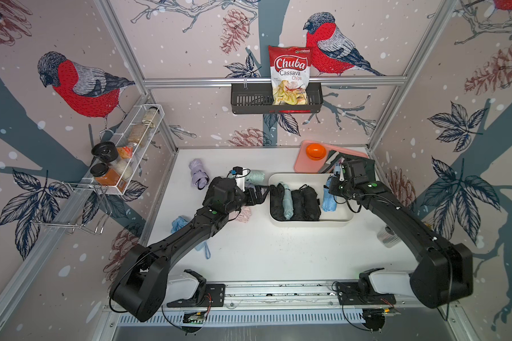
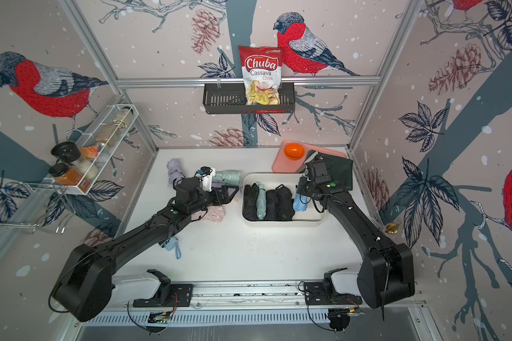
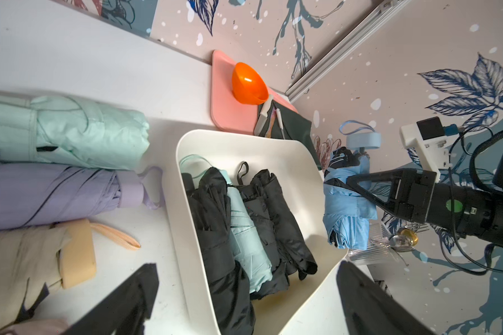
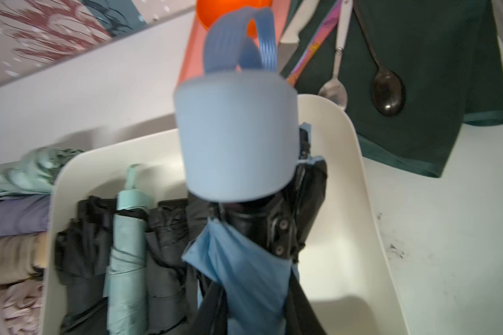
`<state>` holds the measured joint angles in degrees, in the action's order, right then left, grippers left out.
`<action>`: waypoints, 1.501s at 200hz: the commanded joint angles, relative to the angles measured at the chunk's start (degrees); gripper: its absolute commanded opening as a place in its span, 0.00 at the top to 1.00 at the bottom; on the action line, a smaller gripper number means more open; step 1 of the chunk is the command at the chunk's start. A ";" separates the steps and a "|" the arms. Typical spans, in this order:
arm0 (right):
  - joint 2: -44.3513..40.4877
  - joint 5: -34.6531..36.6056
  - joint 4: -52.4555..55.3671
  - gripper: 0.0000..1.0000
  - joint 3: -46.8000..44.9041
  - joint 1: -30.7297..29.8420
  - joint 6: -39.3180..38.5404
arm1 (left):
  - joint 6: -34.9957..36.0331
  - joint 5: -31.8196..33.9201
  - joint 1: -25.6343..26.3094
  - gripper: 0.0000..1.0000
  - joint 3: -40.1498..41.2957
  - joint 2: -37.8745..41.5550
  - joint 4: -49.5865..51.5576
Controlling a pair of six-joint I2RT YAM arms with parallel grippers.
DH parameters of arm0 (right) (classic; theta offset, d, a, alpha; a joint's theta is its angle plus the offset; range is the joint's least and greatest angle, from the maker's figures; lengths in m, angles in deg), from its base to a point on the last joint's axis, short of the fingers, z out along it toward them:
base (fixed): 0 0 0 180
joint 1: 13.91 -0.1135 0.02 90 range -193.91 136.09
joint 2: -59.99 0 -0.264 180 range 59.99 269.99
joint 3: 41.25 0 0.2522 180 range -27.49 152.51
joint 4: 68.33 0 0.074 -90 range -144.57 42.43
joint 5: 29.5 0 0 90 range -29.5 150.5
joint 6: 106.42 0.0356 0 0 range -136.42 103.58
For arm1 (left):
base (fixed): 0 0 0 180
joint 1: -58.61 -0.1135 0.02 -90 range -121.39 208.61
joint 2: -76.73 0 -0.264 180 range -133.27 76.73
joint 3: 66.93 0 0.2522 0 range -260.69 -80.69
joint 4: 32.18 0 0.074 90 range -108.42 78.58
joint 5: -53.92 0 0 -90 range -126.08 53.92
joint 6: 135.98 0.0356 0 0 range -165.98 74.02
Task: Put the umbrella into the storage box
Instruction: Place the umbrella in the storage box.
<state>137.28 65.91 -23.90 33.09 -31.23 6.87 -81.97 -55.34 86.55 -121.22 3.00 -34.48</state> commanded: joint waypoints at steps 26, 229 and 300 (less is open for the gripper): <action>6.82 3.25 0.98 1.00 1.96 0.10 -1.95 | 1.16 3.35 0.38 0.01 -0.20 -1.41 1.61; 24.36 2.81 -0.41 0.80 5.61 -5.26 -6.39 | 1.03 9.01 0.40 0.01 -0.07 -0.42 4.60; 25.54 4.00 -1.17 0.58 4.99 -5.00 -5.93 | -1.68 17.28 -0.44 0.01 0.53 2.23 10.50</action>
<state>162.11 71.42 -24.92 38.46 -36.24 0.25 -82.19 -42.38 86.44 -121.02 4.25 -26.83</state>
